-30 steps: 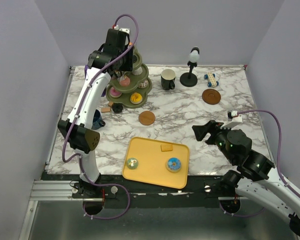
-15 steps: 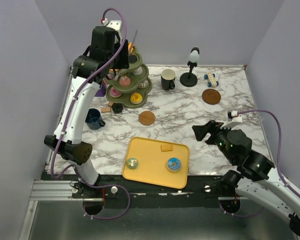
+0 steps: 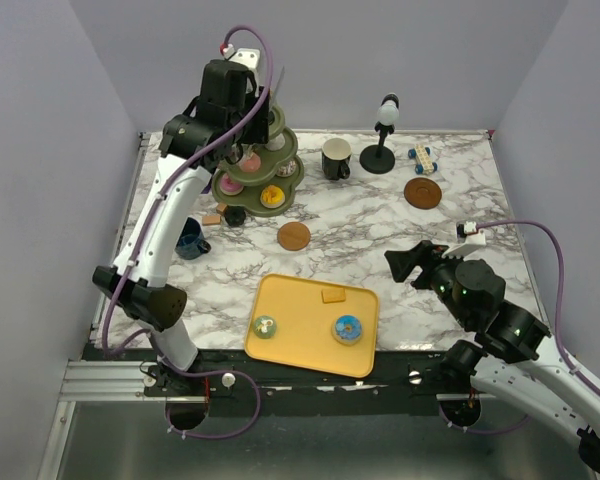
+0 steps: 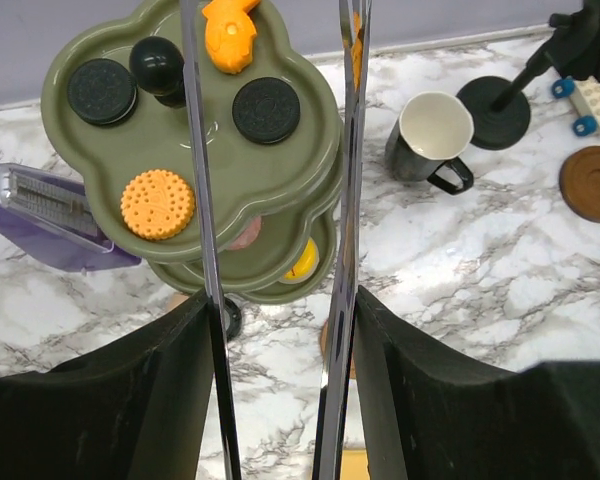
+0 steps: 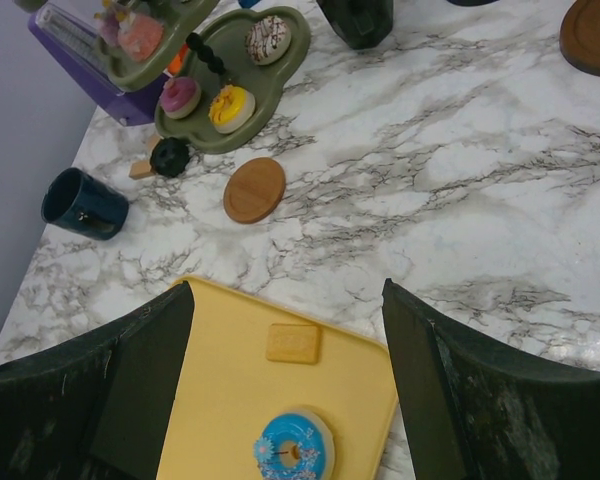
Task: Serve the afternoon tea
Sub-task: Place the desert on the desert table.
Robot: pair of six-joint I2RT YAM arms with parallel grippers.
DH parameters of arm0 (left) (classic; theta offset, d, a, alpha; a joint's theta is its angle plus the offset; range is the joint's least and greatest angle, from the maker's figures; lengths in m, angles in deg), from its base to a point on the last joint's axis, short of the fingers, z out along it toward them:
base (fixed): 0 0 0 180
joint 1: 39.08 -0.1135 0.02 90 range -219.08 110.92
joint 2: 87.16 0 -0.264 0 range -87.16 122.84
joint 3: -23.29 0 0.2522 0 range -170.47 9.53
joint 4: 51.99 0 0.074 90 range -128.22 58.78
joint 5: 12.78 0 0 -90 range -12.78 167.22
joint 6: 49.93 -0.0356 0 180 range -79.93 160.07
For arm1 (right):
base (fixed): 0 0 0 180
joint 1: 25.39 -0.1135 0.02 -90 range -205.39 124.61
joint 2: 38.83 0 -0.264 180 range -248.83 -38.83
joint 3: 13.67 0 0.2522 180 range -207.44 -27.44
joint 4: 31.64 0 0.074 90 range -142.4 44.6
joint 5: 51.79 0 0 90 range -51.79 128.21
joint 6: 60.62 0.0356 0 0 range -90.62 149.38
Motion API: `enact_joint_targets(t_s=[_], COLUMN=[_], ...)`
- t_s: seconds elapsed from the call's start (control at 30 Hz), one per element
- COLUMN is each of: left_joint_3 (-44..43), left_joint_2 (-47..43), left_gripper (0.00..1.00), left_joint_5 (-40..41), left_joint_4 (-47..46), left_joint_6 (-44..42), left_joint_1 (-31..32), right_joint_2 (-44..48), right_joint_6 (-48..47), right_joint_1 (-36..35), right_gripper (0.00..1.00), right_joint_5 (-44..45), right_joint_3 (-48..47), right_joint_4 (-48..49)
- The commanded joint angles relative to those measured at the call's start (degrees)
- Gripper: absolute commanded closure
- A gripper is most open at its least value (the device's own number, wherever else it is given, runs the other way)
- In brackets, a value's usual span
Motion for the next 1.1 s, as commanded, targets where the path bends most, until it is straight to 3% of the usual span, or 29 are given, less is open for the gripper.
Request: enact_joint_targets(t_s=[0.0, 0.17, 0.4, 1.07], left_joint_3=[-3.2, -5.2, -12.3, -8.3], left_joint_2=[5.3, 8.1, 14.5, 16.8], left_gripper=[0.41, 0.42, 0.43, 0.45], left_joint_5=[2.0, -4.2, -5.2, -16.7], left_joint_4=[-1.1, -4.2, -1.1, -0.5], left_joint_6=[-1.0, 0.5, 0.9, 8.6], left_joint_1=[-0.1, -0.1, -1.0, -6.9], right_joint_2=[0.3, -0.7, -0.2, -1.1], right_joint_6=[-0.4, -0.4, -0.4, -0.3], right_joint_1=[-0.1, -0.1, -0.1, -0.1], right_gripper=[0.16, 0.16, 0.16, 0.16], right_joint_5=[0.1, -0.1, -0.1, -0.5], right_joint_3=[0.9, 0.7, 0.7, 0.7], right_joint_4=[0.5, 0.5, 0.4, 0.5])
